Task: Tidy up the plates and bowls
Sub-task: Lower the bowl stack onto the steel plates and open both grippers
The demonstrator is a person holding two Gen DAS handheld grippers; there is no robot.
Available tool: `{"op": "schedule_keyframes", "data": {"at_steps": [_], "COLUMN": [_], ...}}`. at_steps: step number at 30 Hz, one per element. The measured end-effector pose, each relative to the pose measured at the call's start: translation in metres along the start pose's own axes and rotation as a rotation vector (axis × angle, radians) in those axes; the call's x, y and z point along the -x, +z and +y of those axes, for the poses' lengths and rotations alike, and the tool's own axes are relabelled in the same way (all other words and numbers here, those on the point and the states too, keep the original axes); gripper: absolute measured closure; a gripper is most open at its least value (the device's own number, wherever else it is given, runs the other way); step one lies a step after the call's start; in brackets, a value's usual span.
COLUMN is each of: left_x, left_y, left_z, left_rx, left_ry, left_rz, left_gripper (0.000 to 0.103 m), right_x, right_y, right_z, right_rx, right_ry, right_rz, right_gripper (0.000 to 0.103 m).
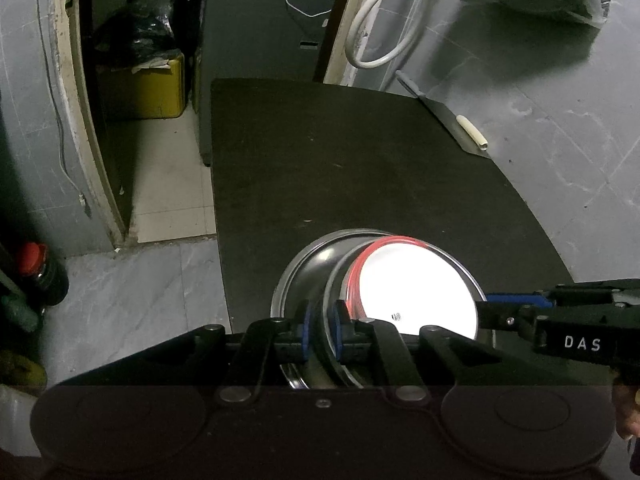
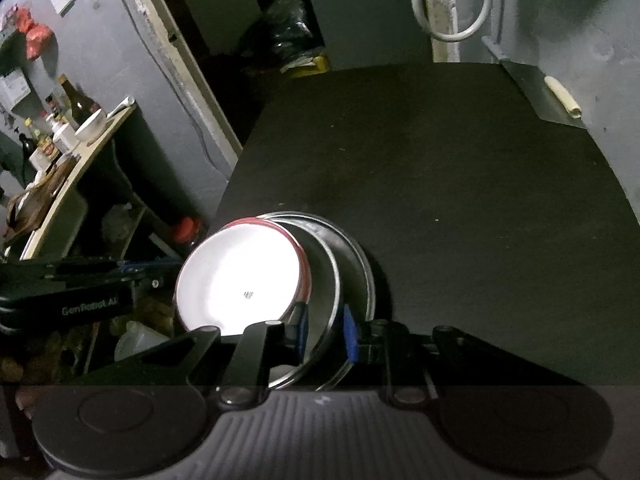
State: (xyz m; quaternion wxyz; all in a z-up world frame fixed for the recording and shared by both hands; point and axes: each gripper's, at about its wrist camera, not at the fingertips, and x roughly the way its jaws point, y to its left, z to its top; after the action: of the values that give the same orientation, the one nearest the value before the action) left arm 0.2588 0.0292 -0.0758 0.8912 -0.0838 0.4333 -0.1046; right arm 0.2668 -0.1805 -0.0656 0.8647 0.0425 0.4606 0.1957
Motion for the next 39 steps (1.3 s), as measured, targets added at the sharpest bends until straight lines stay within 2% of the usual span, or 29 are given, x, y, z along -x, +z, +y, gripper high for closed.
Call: {"op": "schedule_keyframes", "data": {"at_steps": [13,15,19,25,27,34,39], "left_x": [0.008,0.009,0.013,0.022,0.027,0.041,0.051], "left_y": [-0.003,-0.003,-0.004,-0.005,-0.007,-0.011,-0.013], "left_z": [-0.004,-0.004,-0.005,-0.007,-0.007,-0.016,-0.021], "left_rx": [-0.004,-0.004,-0.002,-0.001,-0.002,-0.025,-0.037], "left_ry": [0.008,0.013,0.028,0.059,0.075,0.104,0.124], "left_rz": [-0.021,-0.023,-0.03,-0.053,-0.072,-0.122,-0.148], "left_gripper": [0.087,0.082,0.076,0.06,0.045,0.029,0.018], "right_x": [0.012,0.015,0.019,0.027,0.031,0.044,0.052], "right_y": [-0.004,-0.005,-0.006,-0.01,-0.012,-0.015,-0.017], "right_z": [-0.002,-0.004,-0.002,-0.003,-0.005,-0.008,-0.01], "right_rx": [-0.016,-0.023,-0.021,-0.03,-0.038,-0.055,-0.068], "right_ry": [-0.004,0.0,0.005,0.002,0.002,0.0,-0.013], "right_rz": [-0.039,-0.049,-0.064,-0.095,-0.108,-0.16,-0.199], "right_gripper": [0.075,0.069,0.068,0.062,0.061,0.053,0.034]}}
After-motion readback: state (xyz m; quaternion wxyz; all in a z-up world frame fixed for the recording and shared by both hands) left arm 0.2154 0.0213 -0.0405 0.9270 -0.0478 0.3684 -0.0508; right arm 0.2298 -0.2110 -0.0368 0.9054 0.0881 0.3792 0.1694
